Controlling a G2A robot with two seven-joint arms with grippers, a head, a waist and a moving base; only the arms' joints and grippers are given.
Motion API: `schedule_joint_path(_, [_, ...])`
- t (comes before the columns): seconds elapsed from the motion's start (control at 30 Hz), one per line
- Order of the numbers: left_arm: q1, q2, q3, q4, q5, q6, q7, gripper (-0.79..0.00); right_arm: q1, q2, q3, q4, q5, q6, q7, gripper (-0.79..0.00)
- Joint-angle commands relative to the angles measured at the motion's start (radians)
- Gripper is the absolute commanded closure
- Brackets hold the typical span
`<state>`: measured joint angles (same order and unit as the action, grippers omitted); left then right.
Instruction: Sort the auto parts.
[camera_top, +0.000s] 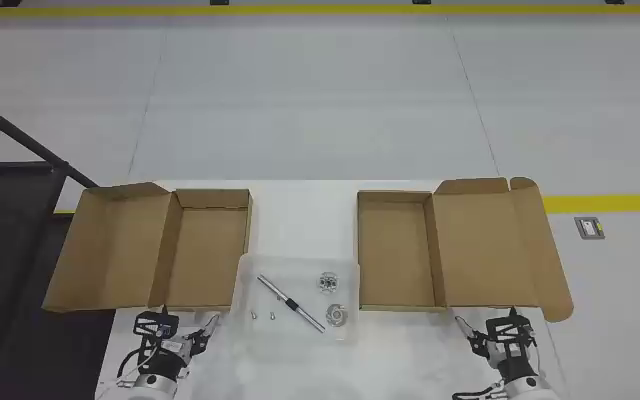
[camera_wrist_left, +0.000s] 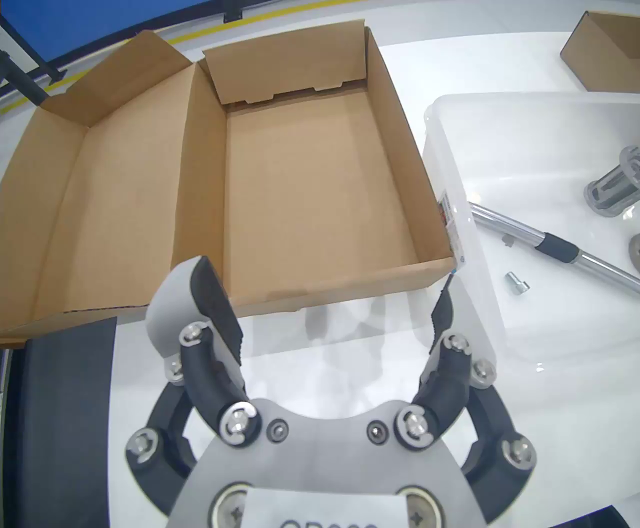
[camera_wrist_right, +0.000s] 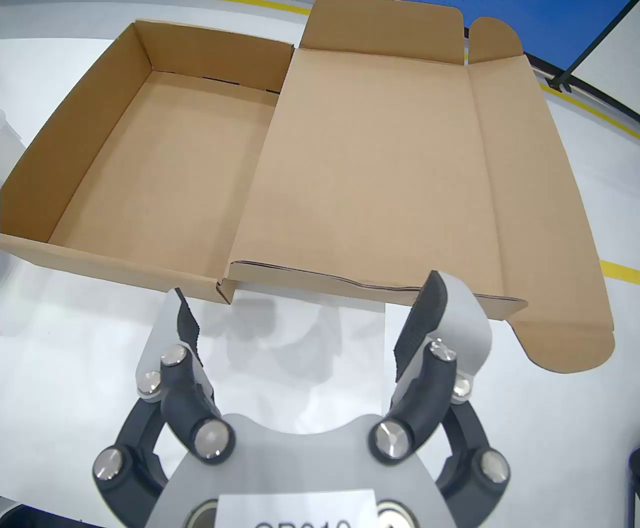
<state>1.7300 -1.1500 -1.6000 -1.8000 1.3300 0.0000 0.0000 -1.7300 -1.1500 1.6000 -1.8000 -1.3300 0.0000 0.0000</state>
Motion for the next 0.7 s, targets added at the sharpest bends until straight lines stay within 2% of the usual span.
schedule_joint_path(0.0, [0.0,0.0,0.0,0.0,0.0,0.0,0.0,-0.784,0.0,0.0,0.0,0.0,0.0,0.0,0.0,-0.785])
schedule_joint_path(0.27, [0.0,0.0,0.0,0.0,0.0,0.0,0.0,-0.785,0.0,0.0,0.0,0.0,0.0,0.0,0.0,-0.785])
schedule_joint_path(0.37, [0.008,0.002,-0.011,0.003,-0.01,-0.058,0.064,-0.785,0.006,-0.001,-0.008,-0.036,-0.009,-0.013,-0.018,-0.785])
schedule_joint_path(0.67, [0.057,0.0,-0.084,-0.041,-0.079,-0.085,0.138,-0.785,-0.002,0.006,-0.025,-0.32,-0.186,-0.101,0.041,-0.785])
